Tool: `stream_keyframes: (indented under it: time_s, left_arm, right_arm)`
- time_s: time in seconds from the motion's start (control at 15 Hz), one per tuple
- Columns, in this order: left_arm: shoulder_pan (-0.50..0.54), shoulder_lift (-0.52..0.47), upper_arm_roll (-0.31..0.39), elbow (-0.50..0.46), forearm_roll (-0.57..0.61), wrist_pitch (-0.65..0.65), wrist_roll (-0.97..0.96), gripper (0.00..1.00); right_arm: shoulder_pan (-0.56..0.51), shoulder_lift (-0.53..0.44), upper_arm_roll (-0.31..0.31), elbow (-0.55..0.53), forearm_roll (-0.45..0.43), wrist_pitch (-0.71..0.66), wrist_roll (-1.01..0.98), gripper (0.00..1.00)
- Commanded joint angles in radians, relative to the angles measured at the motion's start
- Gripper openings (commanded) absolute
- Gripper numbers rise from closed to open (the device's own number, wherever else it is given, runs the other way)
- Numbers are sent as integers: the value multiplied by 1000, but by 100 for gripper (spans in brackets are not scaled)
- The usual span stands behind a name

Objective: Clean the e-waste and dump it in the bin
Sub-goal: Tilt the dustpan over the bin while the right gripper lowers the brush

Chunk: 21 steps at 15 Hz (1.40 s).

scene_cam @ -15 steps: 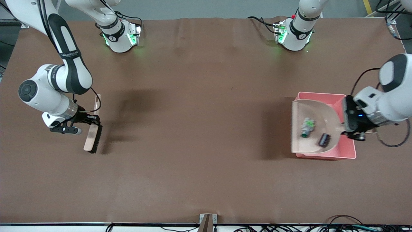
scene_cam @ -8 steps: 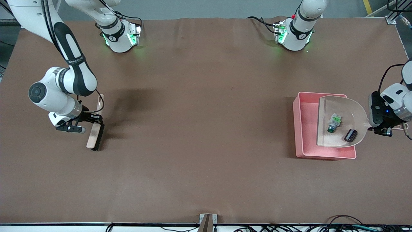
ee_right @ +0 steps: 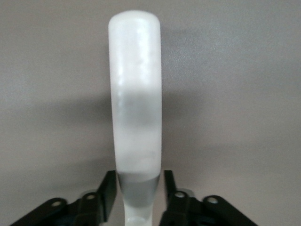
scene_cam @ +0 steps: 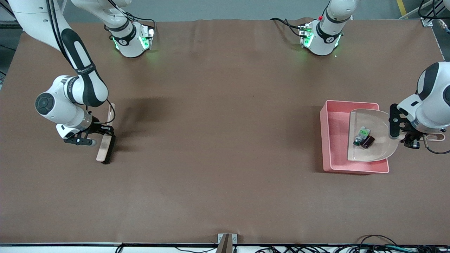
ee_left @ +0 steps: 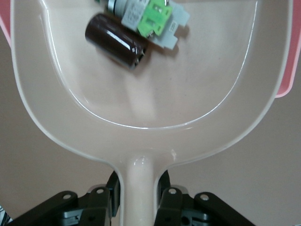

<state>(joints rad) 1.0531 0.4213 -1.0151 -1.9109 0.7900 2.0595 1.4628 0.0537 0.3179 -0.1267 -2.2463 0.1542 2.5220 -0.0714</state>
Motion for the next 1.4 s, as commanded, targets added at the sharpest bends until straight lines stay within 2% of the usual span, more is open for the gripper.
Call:
stream_keyframes:
  time_s: [0.0, 0.2, 0.27, 0.33, 0.53, 0.67, 0.8, 0.93, 1.07, 1.2, 1.33]
  left_arm:
    - [8, -47, -16, -28, 78, 5, -67, 0]
    - [10, -52, -36, -30, 98, -1, -82, 0]
    - [10, -52, -37, -30, 98, -1, -82, 0]
    - [10, -50, -37, -30, 98, -1, -81, 0]
    - [10, -64, -54, -13, 95, -10, -78, 0]
    - [10, -90, -123, 27, 71, -76, -87, 0]
    - [8, -90, -244, 87, 43, -230, -145, 0]
    - [1, -60, -310, 92, 10, -263, -203, 1]
    - [-77, 6, -315, 96, -61, -254, -312, 1]
    - [-233, 126, -297, 116, -51, -202, -483, 1]
    - [-441, 255, -179, 180, -26, -159, -632, 1]
  right_arm:
    - [-20, -23, 13, 14, -13, -32, 2, 67]
    - [-22, -37, 13, 100, -13, -190, -5, 79]
    - [-22, -55, 12, 122, -13, -222, -7, 92]
    - [-22, -74, 12, 135, -15, -247, -8, 100]
    - [-22, -135, 9, 217, -15, -386, -7, 100]
    - [-20, -183, -2, 270, -15, -462, -7, 100]
    - [-20, -223, -4, 316, -37, -514, -7, 100]
    - [-17, -234, -1, 399, -87, -625, 5, 100]
    - [-20, -250, -2, 468, -87, -722, 7, 100]
    - [-26, -272, -19, 520, -88, -790, 16, 100]
    - [-40, -275, -30, 589, -87, -854, 18, 100]
